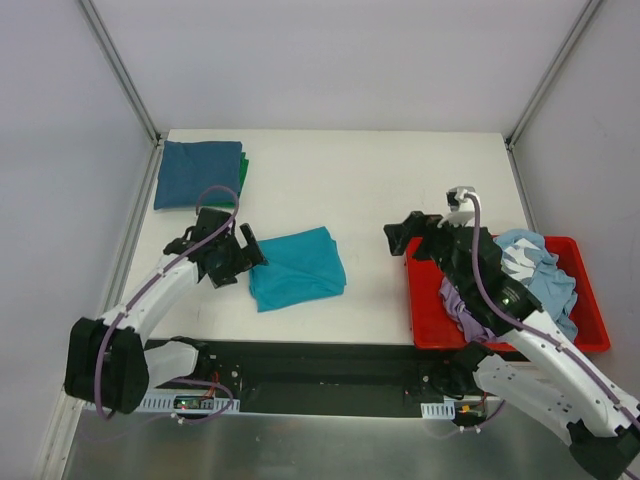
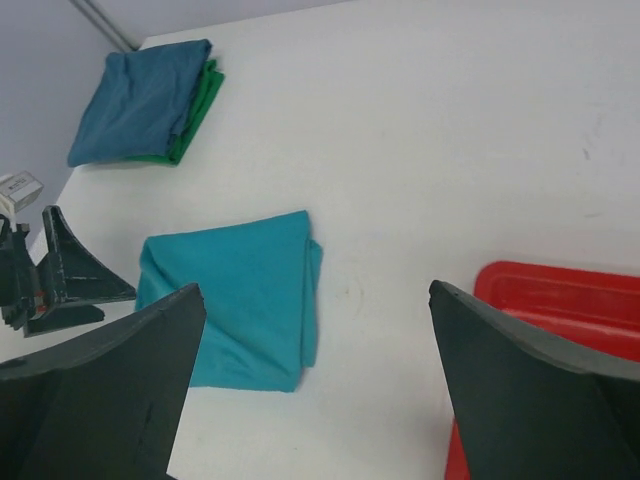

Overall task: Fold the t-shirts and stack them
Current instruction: Put the neatly folded tshirt into the corner of the board with the left arm

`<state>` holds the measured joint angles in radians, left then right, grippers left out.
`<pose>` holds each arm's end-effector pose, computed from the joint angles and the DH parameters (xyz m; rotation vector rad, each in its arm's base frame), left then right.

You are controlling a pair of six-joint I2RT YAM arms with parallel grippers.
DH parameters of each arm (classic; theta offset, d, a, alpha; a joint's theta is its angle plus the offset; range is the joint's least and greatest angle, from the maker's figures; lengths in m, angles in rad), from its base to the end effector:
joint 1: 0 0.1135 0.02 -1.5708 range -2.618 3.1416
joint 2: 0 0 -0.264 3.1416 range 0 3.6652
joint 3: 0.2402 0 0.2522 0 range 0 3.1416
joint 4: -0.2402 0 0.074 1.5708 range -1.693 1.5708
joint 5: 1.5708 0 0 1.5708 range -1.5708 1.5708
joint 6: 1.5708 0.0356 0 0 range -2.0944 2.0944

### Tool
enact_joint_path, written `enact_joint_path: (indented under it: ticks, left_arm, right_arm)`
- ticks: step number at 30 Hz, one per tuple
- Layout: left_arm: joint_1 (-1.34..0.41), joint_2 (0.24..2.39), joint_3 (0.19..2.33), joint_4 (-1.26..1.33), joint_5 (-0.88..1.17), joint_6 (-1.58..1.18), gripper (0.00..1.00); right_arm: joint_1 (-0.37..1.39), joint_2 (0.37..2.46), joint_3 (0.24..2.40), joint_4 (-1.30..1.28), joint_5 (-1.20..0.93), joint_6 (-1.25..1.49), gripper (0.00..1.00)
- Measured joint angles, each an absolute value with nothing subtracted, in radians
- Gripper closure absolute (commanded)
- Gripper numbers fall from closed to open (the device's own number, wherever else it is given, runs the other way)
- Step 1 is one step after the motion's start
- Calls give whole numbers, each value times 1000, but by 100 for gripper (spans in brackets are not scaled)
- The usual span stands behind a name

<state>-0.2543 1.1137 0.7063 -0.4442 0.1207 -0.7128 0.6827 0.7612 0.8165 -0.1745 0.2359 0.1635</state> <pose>0.2159 -0.0606 0.2262 -0.5126 2.4467 -0.5705 0.1433 0.1058 0.3561 -0.2630 1.6851 0.4347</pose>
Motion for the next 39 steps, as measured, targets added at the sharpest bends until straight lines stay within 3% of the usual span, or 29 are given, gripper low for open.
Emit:
enact_joint_path:
  ticks: [5, 14, 18, 25, 31, 34, 35, 39]
  left_arm:
    - [-254, 1261, 707, -450, 108, -712, 4]
    - [-259, 1437, 754, -427, 111, -713, 21]
    - [-305, 1481, 788, -423, 110, -714, 33]
    - [-353, 1538, 829, -431, 97, -725, 44]
    - [-388, 1619, 905, -482, 66, -726, 65]
    - [-388, 1655, 941, -511, 65, -723, 86]
    - [-392, 1666, 953, -517, 65, -725, 100]
    - [-413, 1703, 998, -524, 56, -707, 100]
  right_arm:
    - [682, 640, 694, -214, 324, 168, 4]
    - [682, 632, 671, -258, 368, 166, 4]
    - [680, 653, 671, -273, 388, 147, 4]
    - [677, 659, 671, -305, 456, 114, 4]
    - [669, 627, 659, -312, 508, 97, 4]
    - [667, 611, 650, -318, 533, 91, 4]
    - [666, 607, 646, -319, 543, 89, 4]
    - [659, 598, 640, -326, 573, 84, 4]
